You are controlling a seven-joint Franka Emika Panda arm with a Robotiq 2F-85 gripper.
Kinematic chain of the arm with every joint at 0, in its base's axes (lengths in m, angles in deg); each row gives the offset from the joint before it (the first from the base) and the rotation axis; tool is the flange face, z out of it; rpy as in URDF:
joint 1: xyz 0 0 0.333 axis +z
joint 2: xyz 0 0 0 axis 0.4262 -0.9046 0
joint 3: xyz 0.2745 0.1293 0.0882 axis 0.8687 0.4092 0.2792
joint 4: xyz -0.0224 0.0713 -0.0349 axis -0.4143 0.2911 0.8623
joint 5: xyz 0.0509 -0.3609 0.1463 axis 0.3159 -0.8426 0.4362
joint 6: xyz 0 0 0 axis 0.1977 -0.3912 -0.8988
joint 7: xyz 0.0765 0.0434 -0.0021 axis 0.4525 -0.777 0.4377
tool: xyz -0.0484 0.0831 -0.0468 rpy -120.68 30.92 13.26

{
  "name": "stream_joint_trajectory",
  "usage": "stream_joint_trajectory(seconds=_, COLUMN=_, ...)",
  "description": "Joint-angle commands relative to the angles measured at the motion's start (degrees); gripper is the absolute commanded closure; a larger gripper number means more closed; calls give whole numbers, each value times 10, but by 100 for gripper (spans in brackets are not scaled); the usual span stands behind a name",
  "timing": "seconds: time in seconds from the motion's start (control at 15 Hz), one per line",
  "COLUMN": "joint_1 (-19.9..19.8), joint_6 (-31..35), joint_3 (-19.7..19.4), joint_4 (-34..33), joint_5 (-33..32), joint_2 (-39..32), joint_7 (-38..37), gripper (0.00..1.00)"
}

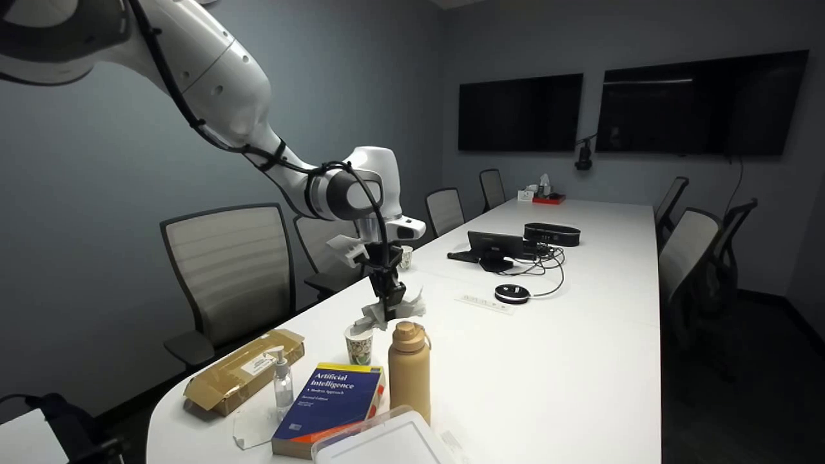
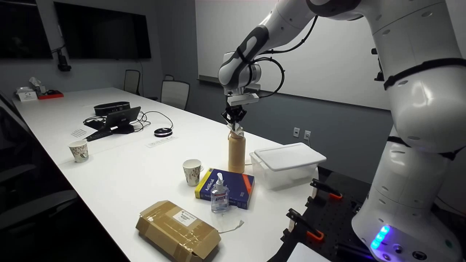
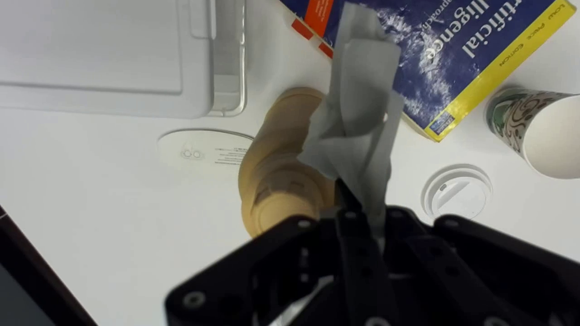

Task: Use the paper towel to wipe the brown bottle

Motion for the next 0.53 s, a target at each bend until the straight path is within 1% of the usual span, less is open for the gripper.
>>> stream_joint_trajectory(seconds=0.0, joint_1=2, joint_6=50, joint_3=-11, joint_4=4, joint_5=-6, joint_2=-7, joint_7=-8, gripper=99)
stream_joint_trajectory(seconds=0.2, joint_1=5, joint_6=96, joint_3=-22, joint_4=8, joint_5=-5, joint_2=-11, joint_7=-16, gripper=99)
stream_joint_trajectory(seconds=0.47, joint_1=7, joint_6=119, joint_3=-37, joint_4=15, joint_5=-8, joint_2=-10, joint_7=-25, gripper=99)
